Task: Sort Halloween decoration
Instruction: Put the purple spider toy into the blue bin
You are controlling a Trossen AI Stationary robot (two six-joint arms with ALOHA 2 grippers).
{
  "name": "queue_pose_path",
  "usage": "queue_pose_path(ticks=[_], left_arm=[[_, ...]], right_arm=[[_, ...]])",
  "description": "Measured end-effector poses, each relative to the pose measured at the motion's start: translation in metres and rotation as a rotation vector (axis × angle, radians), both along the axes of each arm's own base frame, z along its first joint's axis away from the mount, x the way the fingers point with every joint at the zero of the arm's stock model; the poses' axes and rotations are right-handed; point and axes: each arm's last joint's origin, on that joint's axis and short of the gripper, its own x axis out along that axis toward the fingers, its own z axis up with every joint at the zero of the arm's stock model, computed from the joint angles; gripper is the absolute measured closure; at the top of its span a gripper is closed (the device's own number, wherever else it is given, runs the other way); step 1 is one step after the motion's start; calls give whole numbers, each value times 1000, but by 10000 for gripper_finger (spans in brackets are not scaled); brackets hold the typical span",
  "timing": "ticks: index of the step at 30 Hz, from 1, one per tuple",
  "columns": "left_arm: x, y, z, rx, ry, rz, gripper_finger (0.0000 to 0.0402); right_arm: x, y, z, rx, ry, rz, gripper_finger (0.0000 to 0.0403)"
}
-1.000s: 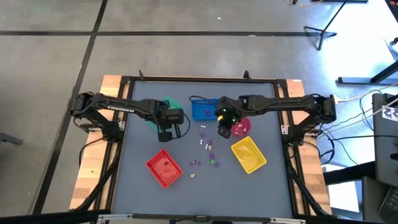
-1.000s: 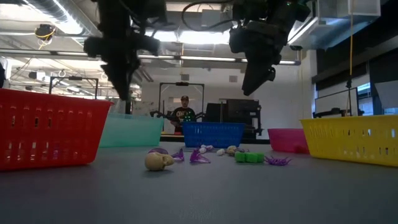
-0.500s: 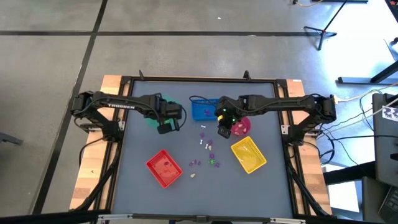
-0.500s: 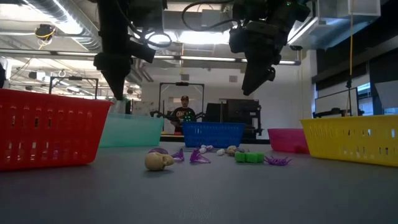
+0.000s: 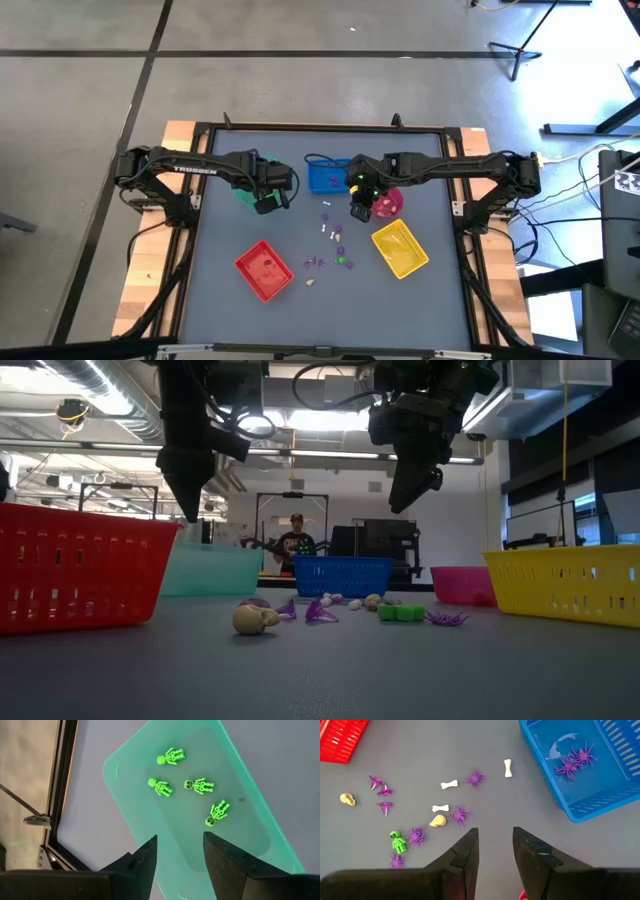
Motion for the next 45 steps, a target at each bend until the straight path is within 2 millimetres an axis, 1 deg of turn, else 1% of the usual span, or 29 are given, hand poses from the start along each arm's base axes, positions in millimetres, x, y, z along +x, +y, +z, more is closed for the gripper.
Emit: queue_pose_path(ticks=[5,8,10,13,17,21,24,28,31,34,38,45], left_arm=[[-3,-2,2,-1,-8,28,258],[-7,-7,11,3,-41,8,258],[-13,-12,16,9,-78,-11,258],[-28,-23,20,13,-147,-38,258],[-49,-38,11,-2,-316,-47,258],[-61,-49,-1,-56,-466,-83,258],[-63,-54,-6,-78,-549,-113,258],[-58,-57,-12,-80,-613,-144,258],[-52,-60,-15,-71,-667,-188,258],[-48,-60,-14,-64,-701,-212,258],[-48,-60,-14,-63,-708,-211,258],[-48,-60,-14,-68,-707,-213,258]], right_arm=[[0,0,0,0,0,-1,284],[0,0,0,1,4,-1,284],[-1,0,0,2,7,-1,284],[-1,0,0,1,9,0,284],[0,0,0,-19,-1,36,282],[0,0,0,-25,-3,46,266],[1,0,-2,-24,1,46,241],[6,-1,-5,-33,-15,58,198],[11,0,-7,-57,-52,166,177],[14,3,-10,-91,-77,304,171],[18,10,-16,-149,-73,440,174],[33,31,-37,-196,-71,597,177]])
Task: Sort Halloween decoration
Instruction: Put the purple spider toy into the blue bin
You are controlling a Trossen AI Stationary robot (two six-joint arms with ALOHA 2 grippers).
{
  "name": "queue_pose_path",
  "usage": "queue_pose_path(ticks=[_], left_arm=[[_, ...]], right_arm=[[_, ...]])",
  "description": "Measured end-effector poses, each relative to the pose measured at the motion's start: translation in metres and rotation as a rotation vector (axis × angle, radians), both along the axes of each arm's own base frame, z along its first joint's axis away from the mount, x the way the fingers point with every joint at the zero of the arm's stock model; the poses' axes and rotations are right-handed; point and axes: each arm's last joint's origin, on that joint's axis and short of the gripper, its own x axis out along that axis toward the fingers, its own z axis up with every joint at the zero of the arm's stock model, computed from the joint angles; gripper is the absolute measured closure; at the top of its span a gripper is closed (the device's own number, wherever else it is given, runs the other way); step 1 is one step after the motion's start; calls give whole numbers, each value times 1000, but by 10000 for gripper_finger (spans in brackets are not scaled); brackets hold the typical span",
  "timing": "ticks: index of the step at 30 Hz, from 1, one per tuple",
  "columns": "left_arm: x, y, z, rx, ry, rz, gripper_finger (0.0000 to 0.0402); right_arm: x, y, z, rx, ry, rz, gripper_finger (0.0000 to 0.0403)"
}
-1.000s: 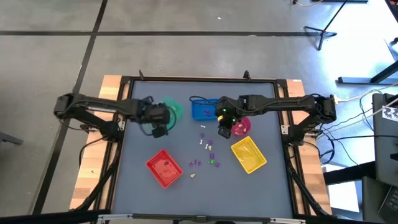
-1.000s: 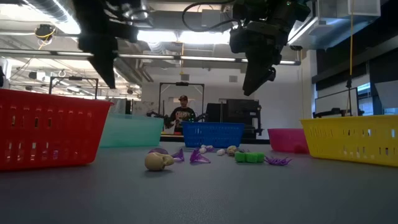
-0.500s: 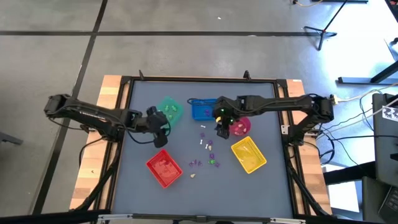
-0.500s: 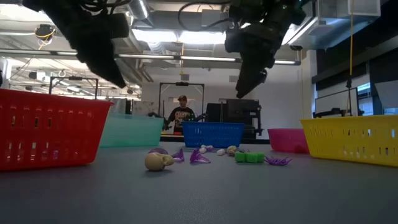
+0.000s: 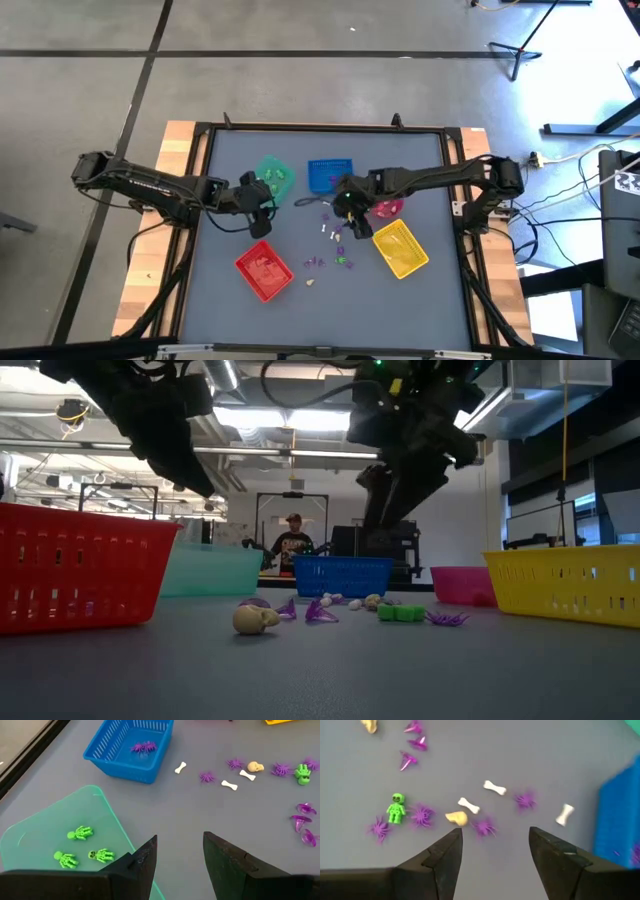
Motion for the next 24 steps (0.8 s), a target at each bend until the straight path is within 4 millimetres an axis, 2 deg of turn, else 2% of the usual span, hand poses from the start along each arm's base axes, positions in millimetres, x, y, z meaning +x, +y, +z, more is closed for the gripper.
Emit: queue_pose_path(ticks=[5,18,24], left_arm=[[0,0,0,0,-1,0,258],[1,0,0,0,-7,0,258],[1,0,0,0,-7,0,258]], right_arm=[[9,10,-14,-45,-2,52,177],[17,8,-51,-72,103,70,178],[19,8,-53,-92,90,82,178]])
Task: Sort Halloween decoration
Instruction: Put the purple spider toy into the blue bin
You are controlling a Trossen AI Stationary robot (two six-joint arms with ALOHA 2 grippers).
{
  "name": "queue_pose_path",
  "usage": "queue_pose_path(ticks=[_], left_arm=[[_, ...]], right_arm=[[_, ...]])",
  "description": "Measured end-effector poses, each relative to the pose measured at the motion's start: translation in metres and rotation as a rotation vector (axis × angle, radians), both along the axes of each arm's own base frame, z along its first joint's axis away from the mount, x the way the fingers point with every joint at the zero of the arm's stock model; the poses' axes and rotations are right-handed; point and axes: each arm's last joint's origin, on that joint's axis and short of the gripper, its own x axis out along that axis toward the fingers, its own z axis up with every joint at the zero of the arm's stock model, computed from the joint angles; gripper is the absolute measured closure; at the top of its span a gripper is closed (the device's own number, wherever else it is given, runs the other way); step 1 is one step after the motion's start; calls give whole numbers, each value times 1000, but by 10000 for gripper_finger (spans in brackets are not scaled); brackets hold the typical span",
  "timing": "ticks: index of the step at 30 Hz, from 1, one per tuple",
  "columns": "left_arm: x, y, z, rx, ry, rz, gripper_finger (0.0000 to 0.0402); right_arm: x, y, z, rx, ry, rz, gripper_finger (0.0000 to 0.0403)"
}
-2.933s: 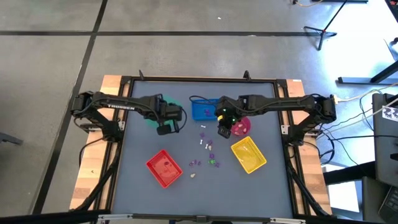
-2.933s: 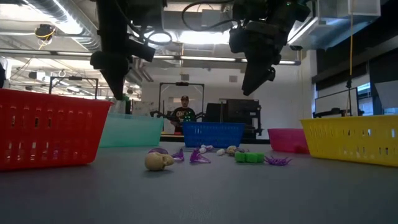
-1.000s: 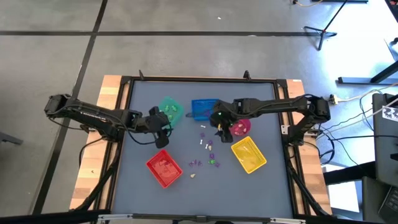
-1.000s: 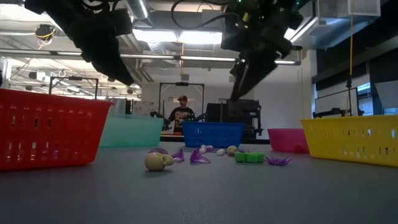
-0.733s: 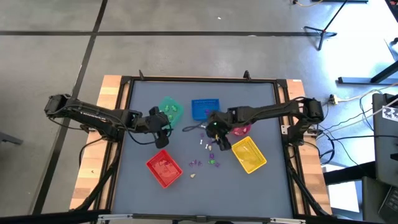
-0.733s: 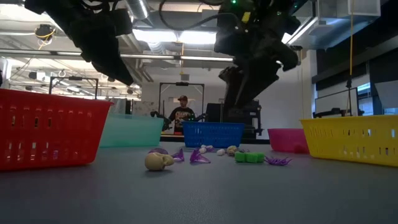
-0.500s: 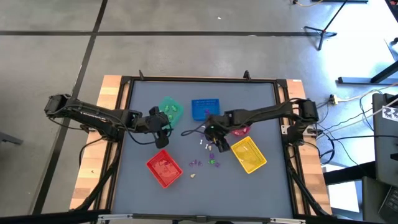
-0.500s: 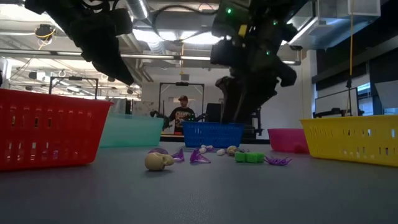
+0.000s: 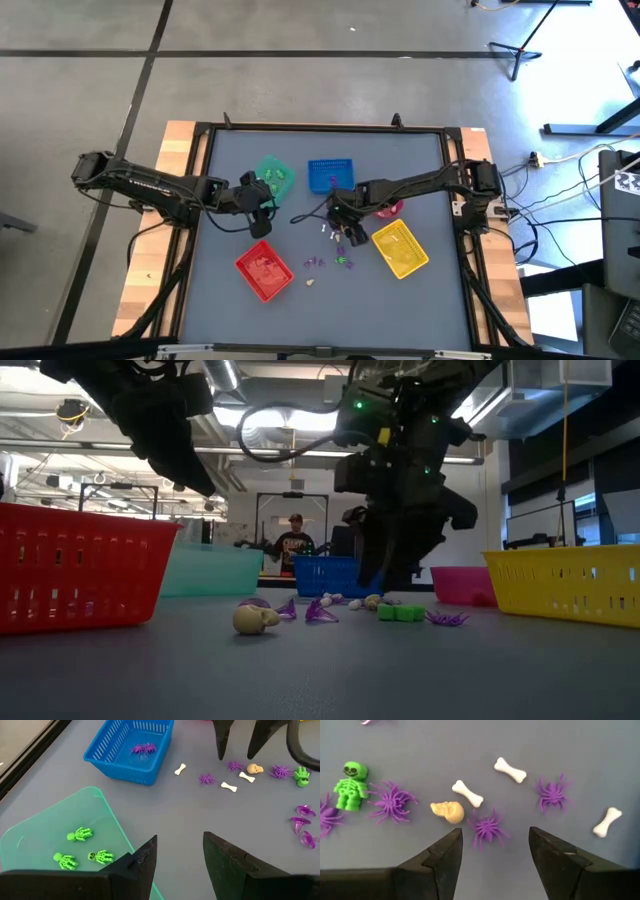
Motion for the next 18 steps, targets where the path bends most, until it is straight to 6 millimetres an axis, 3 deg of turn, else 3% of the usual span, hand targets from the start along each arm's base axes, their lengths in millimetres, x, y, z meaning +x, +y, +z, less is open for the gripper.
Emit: queue_pose_path(ticks=[18], left_arm=[[0,0,0,0,-2,1,258]], right_arm=[[3,0,-10,-22,5,40,178]])
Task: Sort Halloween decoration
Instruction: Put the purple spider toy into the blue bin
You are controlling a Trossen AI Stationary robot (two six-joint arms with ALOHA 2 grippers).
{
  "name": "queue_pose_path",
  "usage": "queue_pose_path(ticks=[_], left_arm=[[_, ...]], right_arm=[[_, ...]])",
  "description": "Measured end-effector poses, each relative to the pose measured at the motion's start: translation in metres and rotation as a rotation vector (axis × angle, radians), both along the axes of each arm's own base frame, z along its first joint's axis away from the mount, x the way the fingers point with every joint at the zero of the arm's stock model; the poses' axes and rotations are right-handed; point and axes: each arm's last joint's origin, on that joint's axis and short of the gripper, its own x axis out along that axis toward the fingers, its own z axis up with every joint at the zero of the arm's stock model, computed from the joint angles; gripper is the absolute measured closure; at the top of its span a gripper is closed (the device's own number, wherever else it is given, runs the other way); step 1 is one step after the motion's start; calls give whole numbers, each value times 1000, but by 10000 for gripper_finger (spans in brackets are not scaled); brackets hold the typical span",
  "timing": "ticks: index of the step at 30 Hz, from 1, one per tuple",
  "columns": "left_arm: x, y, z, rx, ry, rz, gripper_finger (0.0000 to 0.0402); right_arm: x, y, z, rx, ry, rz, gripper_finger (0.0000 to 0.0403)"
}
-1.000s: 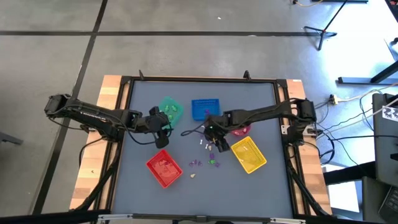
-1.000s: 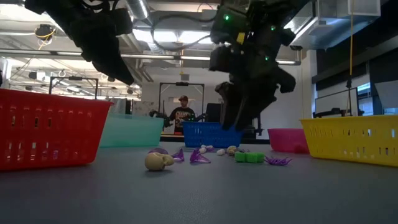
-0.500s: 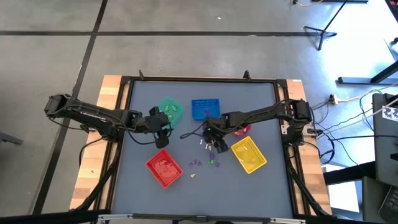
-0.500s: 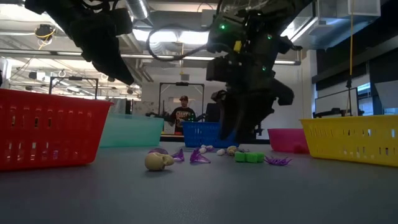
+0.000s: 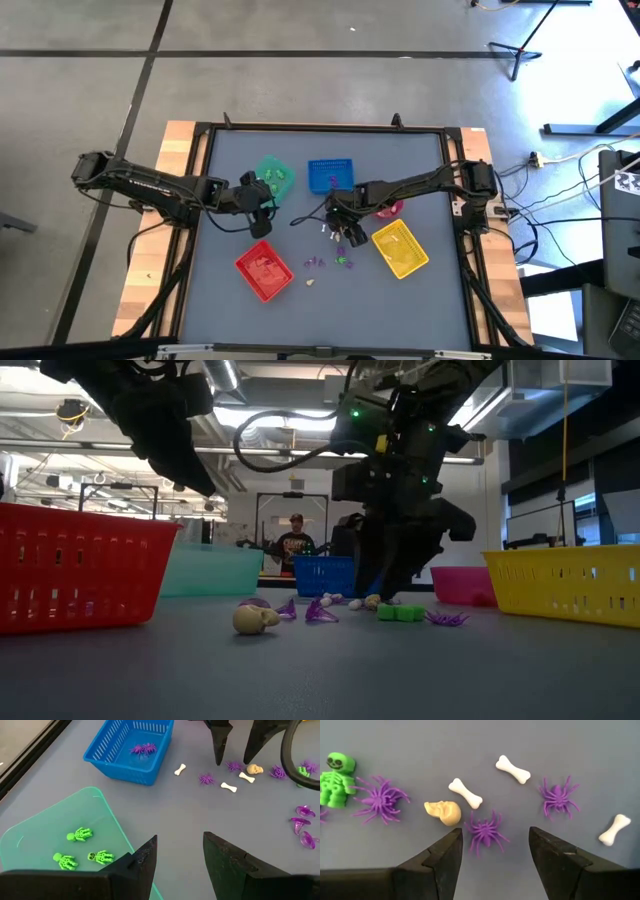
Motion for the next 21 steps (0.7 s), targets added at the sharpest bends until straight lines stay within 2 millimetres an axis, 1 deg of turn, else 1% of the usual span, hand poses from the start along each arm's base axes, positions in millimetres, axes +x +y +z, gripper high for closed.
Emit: queue_pose_path(ticks=[7,14,21], left_arm=[[0,0,0,0,-2,0,258],[1,0,1,-1,-9,0,258],[1,0,1,-2,-14,0,258]], right_arm=[[0,0,0,-3,0,8,178],[2,0,-12,4,33,8,178],[2,0,-13,7,40,8,178]])
